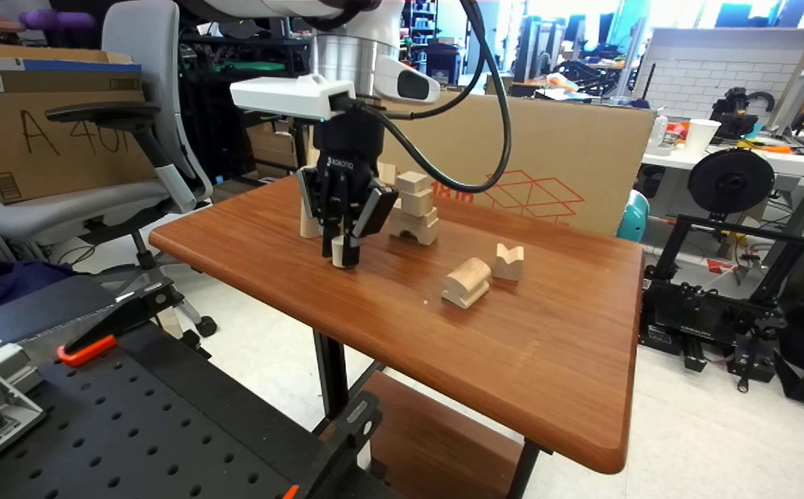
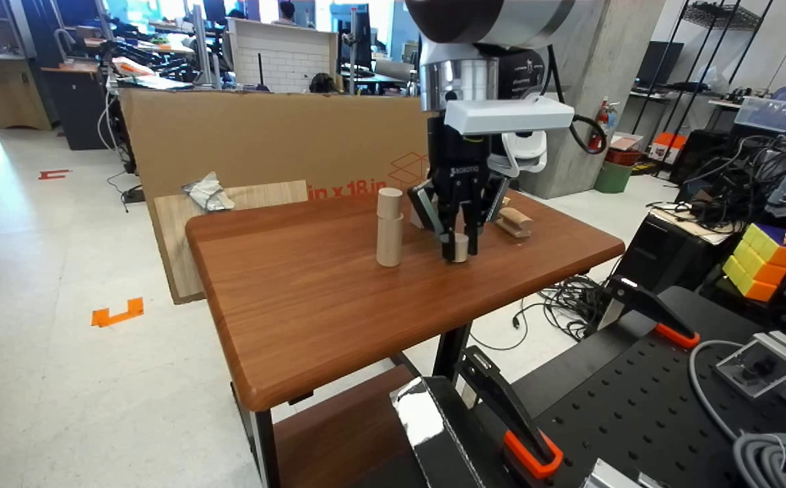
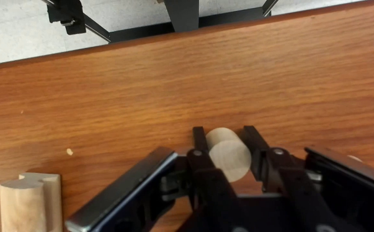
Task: Pick up the cylindrical block on the right and put it on the table
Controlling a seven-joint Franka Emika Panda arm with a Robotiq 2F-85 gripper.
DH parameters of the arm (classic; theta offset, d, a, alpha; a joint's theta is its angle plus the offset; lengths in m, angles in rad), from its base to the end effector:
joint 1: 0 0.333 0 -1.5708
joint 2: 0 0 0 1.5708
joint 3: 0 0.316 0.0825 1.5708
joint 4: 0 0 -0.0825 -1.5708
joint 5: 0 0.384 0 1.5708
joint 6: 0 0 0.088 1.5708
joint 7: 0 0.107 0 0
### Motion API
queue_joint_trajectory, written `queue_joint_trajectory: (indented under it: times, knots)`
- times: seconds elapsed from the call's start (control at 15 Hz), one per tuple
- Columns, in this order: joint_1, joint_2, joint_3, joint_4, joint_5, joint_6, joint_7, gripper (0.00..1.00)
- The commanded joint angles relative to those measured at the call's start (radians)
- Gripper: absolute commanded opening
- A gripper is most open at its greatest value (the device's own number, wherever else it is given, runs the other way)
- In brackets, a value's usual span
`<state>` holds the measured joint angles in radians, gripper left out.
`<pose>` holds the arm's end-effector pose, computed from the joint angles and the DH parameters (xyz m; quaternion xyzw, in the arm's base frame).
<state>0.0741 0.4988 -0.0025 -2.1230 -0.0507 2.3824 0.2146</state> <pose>0.5447 0.0385 0.1539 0.9914 -0.0505 -0.1159 0.0326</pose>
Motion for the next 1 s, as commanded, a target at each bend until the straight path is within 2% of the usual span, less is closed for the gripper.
queue_joint_trajectory:
  times: [0.0, 0.07, 0.2, 0.47, 0.8, 0.87, 0.93]
  knots:
    - [0.021, 0.023, -0.027, 0.018, -0.009, -0.003, 0.045, 0.58]
    - [0.021, 0.016, -0.024, 0.013, -0.009, -0.007, 0.041, 0.58]
    - [0.017, -0.004, -0.011, 0.0, 0.004, -0.007, 0.029, 0.72]
    - [0.026, -0.159, 0.011, -0.087, 0.004, -0.007, 0.012, 1.0]
    - [0.002, -0.429, 0.034, -0.189, 0.042, -0.099, -0.058, 1.0]
    - [0.015, -0.295, 0.025, -0.112, 0.011, -0.056, -0.01, 1.0]
    - [0.011, -0.349, 0.028, -0.13, 0.018, -0.082, -0.024, 1.0]
